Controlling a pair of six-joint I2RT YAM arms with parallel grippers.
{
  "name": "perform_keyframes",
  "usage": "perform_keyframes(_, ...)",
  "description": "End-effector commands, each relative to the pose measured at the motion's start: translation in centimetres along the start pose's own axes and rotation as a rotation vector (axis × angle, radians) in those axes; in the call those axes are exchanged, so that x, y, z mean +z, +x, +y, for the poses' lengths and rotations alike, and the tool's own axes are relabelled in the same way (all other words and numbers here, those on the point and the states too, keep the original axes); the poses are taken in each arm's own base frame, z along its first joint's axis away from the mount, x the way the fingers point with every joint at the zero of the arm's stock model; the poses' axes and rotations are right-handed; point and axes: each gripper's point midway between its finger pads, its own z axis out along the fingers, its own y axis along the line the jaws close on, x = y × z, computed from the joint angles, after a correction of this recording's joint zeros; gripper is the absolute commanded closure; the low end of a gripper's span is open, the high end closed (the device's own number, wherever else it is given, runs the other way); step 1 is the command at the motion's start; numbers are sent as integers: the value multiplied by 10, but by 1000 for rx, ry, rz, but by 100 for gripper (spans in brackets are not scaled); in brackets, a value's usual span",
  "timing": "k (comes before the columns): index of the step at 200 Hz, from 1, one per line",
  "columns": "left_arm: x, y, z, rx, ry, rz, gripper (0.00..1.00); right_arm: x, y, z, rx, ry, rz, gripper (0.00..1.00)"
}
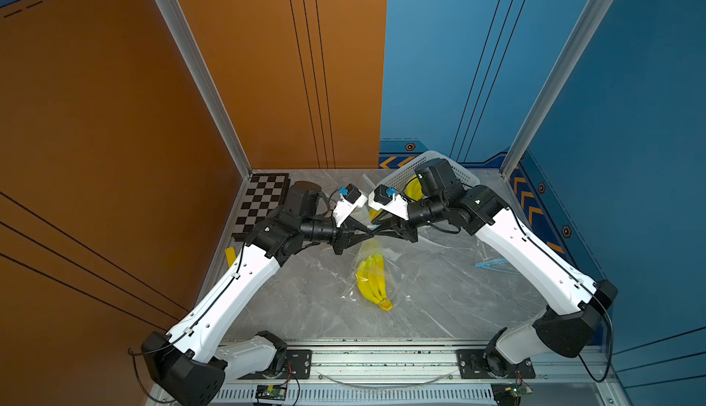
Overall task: Open the zip-top bag and take out the banana
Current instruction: Unzip the zipper on the zipper food storage bag.
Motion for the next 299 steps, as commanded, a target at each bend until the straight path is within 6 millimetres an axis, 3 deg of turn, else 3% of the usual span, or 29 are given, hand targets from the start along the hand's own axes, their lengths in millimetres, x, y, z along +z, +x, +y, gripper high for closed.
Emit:
perform_keyframes(1,-6,-1,-4,21,-1,-7,97,-9,-7,5,-14,2,-26,81)
perform_keyframes(103,-17,-1,2,6,-45,-27,99,-19,12,6,27,15,-17,85)
perform_keyframes(136,-12,0,-4,10,-11,-18,99,-14,4,5,25,-3,-40,69)
perform_keyframes(167,-10,-1,-8,22,-6,-15,98,-5,-7,4,12,-29,-53,67)
perform_keyframes(196,-11,-1,-8,27,-10,-17,98,-5,-12,4,8,-36,-62,71)
perform_keyframes(224,-10,1,-7,24,-13,-12,98,-6,-14,4,6,-39,-69,82)
perform_keyframes(276,-9,2,-3,24,-21,-8,98,-8,-15,4,12,-40,-74,93)
perform_keyframes(299,-12,1,0,16,-30,-13,98,-7,-10,3,20,-36,-64,93)
